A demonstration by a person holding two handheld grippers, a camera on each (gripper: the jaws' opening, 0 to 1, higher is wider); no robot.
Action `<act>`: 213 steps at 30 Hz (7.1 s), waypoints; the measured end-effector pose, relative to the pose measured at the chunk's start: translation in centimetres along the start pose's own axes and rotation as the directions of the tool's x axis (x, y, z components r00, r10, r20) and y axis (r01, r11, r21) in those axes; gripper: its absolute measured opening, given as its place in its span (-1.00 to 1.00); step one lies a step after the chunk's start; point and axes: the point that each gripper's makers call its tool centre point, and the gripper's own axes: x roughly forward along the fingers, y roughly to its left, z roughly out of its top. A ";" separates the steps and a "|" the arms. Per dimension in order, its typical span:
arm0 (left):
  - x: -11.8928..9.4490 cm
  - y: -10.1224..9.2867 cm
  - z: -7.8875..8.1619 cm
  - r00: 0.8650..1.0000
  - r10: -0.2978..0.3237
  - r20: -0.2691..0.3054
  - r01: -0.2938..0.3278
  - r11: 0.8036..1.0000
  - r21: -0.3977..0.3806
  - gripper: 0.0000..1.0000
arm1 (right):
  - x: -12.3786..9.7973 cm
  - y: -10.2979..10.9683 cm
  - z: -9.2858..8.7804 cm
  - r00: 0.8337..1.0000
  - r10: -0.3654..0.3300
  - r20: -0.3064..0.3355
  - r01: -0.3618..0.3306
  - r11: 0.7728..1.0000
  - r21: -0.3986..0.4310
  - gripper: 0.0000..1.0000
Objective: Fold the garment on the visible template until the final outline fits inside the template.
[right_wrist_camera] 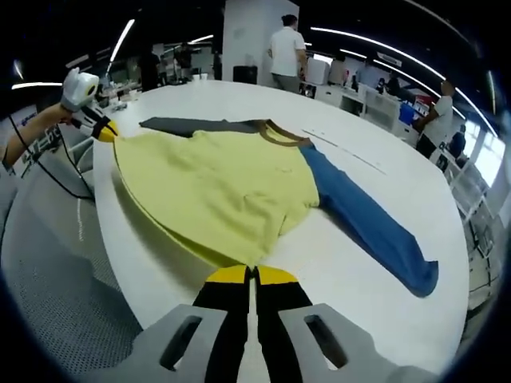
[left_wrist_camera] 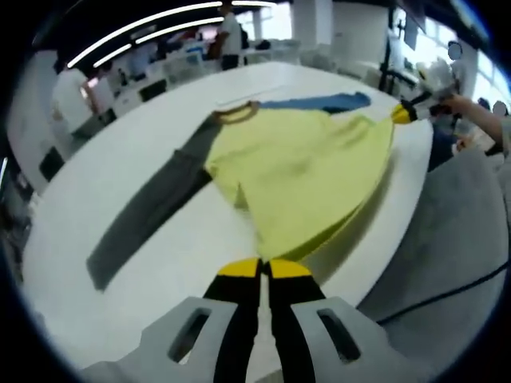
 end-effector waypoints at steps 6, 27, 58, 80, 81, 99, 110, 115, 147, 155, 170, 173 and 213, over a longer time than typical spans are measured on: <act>-0.2 -0.6 -0.5 1.000 -0.011 -0.018 0.011 1.000 0.007 -1.00 | -0.6 0.8 -0.6 1.000 0.016 -0.011 -0.016 1.000 0.001 -0.95; -0.2 -3.0 -2.6 0.993 -0.083 -0.079 0.085 0.996 0.020 -1.00 | -1.5 2.5 -3.3 0.998 0.039 -0.059 -0.038 0.999 0.016 -0.95; 1.4 -5.1 -5.8 0.978 -0.125 -0.167 0.130 0.991 0.016 -1.00 | -0.7 2.8 -6.7 0.987 0.045 -0.152 -0.047 0.999 -0.009 -0.95; 2.0 -5.5 -7.4 0.968 -0.133 -0.214 0.137 0.990 0.008 -1.00 | -0.4 3.2 -8.1 0.979 0.059 -0.197 -0.064 0.998 -0.021 -0.95; 2.1 -5.5 -7.5 0.967 -0.132 -0.217 0.137 0.991 0.008 -1.00 | -0.4 3.2 -8.2 0.978 0.060 -0.198 -0.065 0.998 -0.021 -0.95; 2.1 -5.5 -8.0 0.965 -0.128 -0.231 0.133 0.991 0.007 -1.00 | 0.0 3.4 -8.9 0.973 0.070 -0.218 -0.075 0.997 -0.014 -0.95; 1.6 -5.8 -7.3 0.964 -0.132 -0.233 0.141 0.990 0.024 -1.00 | -0.7 3.3 -8.5 0.973 0.074 -0.220 -0.081 0.996 -0.023 -0.95; 0.7 -5.7 -6.1 0.968 -0.137 -0.210 0.145 0.989 0.022 -1.00 | -1.5 3.0 -7.4 0.978 0.080 -0.191 -0.083 0.996 -0.011 -0.95; 0.1 -5.8 -6.0 0.971 -0.121 -0.208 0.132 0.990 0.041 -1.00 | -2.6 3.5 -6.7 0.986 0.065 -0.153 -0.072 0.997 -0.041 -0.95; 0.8 -6.4 -7.3 0.965 -0.140 -0.221 0.143 0.990 -0.005 -1.00 | -1.5 3.6 -8.5 0.981 0.060 -0.182 -0.071 0.996 -0.050 -0.95; 1.5 -6.6 -8.2 0.964 -0.138 -0.229 0.136 0.990 -0.027 -1.00 | -0.9 3.7 -9.6 0.976 0.053 -0.210 -0.065 0.996 -0.053 -0.95; 1.6 -6.5 -8.4 0.963 -0.142 -0.231 0.139 0.990 -0.030 -1.00 | -0.8 3.7 -9.6 0.975 0.055 -0.214 -0.067 0.997 -0.049 -0.95; 0.3 -6.2 -5.9 0.981 -0.105 -0.165 0.110 0.994 0.026 -0.94 | -1.5 3.4 -7.7 0.987 0.032 -0.159 -0.043 0.997 -0.065 -0.88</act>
